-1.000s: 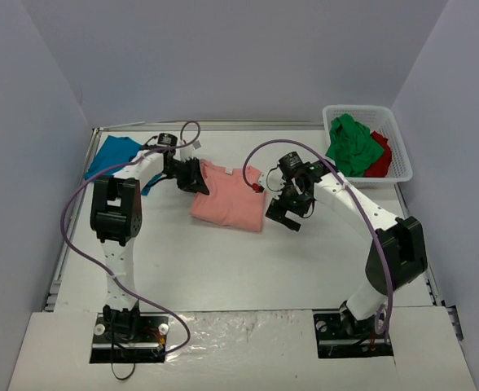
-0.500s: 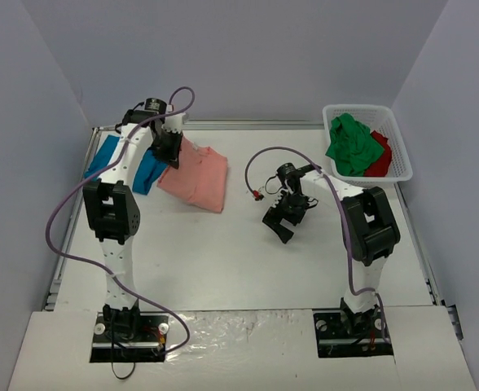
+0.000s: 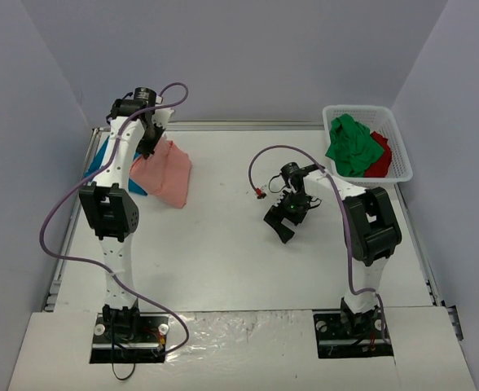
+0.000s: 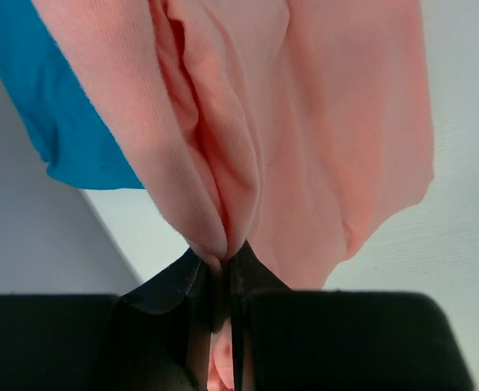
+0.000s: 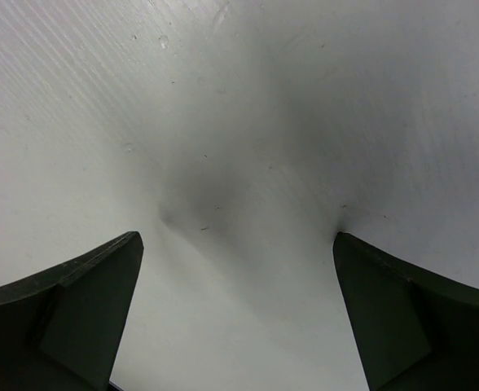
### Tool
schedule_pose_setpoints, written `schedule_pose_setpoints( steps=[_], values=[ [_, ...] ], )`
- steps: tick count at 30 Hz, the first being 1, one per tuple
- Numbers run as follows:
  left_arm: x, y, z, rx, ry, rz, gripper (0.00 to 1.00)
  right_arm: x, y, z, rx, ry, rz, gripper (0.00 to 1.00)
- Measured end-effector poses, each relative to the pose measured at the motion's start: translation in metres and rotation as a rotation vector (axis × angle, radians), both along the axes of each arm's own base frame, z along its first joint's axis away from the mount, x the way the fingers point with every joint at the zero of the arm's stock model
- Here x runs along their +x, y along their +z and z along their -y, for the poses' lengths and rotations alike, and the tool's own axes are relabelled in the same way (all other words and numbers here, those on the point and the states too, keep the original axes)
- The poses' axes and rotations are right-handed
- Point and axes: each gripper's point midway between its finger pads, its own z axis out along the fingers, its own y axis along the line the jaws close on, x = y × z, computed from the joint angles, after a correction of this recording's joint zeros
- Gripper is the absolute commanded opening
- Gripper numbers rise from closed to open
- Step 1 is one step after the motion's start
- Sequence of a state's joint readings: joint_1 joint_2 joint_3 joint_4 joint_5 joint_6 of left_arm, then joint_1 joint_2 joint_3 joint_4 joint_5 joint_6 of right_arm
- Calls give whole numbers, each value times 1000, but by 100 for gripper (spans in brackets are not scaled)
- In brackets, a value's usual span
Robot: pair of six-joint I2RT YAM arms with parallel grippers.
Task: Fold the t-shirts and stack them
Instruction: Put the neatly folded tshirt into the corner of the board with the left arm
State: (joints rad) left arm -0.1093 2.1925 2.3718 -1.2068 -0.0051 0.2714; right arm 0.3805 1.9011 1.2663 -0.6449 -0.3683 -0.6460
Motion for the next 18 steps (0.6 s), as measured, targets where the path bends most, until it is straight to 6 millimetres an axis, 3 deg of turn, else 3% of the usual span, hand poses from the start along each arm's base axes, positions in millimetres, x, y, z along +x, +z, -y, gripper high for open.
schedule_pose_setpoints(
  steps=[4,12,18],
  values=[
    [0,4,-11,61,-12,0,2,0,0,0,1,2,0,100],
    [9,32,-28,126,-21,72,2,0,0,0,0,4,1,100],
    [9,33,-29,133,-26,75,2,0,-1,0,-1,5,0,100]
  ],
)
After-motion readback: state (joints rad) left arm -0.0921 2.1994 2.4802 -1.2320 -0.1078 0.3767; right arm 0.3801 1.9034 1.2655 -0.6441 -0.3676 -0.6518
